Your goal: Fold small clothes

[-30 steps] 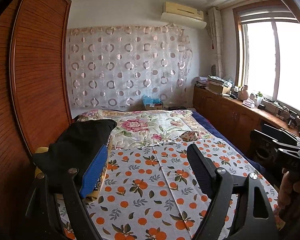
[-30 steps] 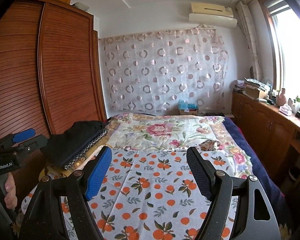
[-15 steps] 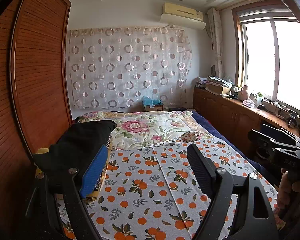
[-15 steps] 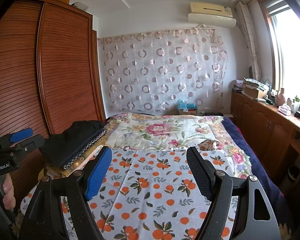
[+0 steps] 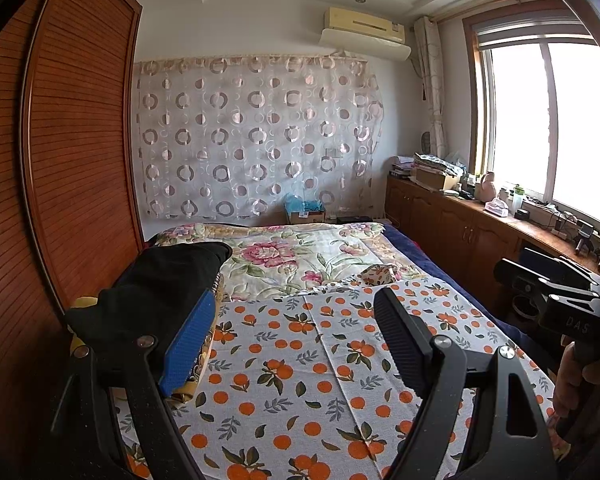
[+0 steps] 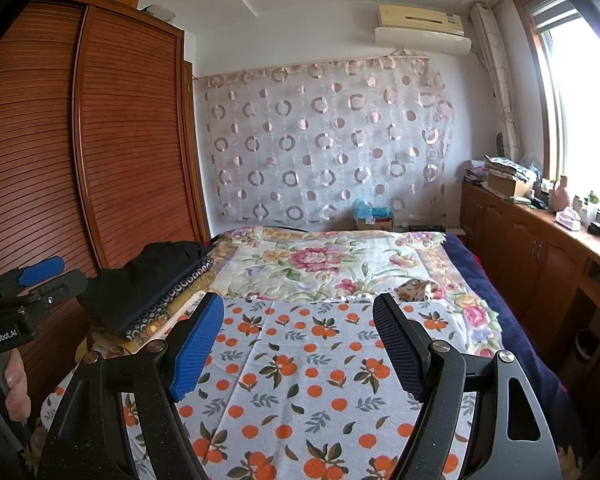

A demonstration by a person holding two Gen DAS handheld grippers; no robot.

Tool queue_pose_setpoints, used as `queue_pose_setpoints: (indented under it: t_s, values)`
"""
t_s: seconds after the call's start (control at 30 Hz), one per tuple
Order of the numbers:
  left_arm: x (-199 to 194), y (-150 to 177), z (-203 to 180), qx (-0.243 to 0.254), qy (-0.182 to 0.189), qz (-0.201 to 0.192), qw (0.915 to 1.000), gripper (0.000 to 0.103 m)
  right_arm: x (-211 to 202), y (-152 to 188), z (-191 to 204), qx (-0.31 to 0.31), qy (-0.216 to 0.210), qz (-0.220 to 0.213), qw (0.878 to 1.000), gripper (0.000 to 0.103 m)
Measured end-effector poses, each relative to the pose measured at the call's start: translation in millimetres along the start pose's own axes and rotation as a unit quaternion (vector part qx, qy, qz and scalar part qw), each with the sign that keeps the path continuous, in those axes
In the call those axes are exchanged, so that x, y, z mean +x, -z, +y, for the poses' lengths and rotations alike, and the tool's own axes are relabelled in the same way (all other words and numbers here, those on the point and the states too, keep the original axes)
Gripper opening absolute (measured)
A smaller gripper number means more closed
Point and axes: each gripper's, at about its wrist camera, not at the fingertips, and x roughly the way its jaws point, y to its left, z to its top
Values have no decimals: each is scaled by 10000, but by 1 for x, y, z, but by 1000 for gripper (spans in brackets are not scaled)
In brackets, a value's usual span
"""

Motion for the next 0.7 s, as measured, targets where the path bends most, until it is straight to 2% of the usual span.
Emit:
queue_pose_setpoints:
  t_s: [0.7]
  values:
    - [-6,-9,7,-13,-12,-48,10000,82,-4,-1,-9,-20,-41,15,10000,79]
